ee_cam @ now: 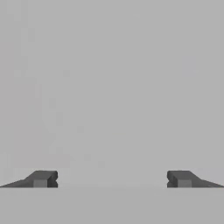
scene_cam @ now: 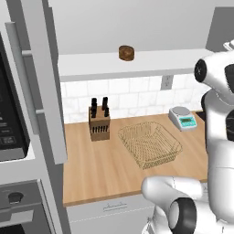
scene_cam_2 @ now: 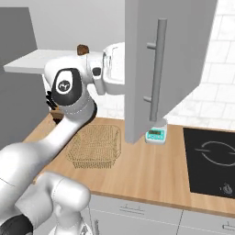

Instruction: Open the cabinet, pick up the bread from the cabinet and place it in the basket. Then move the basket to the dining counter.

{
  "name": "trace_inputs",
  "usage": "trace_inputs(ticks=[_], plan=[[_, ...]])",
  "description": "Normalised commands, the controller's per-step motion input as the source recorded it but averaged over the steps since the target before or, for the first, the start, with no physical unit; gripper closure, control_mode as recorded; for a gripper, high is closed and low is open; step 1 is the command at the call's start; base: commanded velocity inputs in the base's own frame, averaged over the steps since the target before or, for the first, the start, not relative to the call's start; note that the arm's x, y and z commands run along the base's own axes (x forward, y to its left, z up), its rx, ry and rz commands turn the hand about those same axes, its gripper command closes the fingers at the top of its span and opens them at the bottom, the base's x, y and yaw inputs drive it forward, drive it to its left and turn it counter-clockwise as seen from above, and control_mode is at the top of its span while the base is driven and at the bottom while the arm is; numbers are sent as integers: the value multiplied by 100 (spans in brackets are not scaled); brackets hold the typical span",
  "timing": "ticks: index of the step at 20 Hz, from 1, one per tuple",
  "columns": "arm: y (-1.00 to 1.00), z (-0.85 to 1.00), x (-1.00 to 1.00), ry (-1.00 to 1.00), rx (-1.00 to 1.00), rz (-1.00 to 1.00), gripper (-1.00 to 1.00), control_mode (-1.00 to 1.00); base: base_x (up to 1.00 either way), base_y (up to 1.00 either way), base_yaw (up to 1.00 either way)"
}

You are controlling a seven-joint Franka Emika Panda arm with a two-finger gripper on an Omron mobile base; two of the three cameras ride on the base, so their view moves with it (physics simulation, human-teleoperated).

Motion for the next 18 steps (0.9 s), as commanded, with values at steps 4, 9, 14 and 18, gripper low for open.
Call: trace_inputs(ticks=[4,9,14,18], plan=[[-100,0,0,0,21,-8,-100,-100,0,0,0],[-81,6,0,0,17,-1,-100,-100,0,0,0],[26,1,-6,8,3,2,-100,-100,0,0,0],[100,0,-87,0,0,17,-100,-100,0,0,0]])
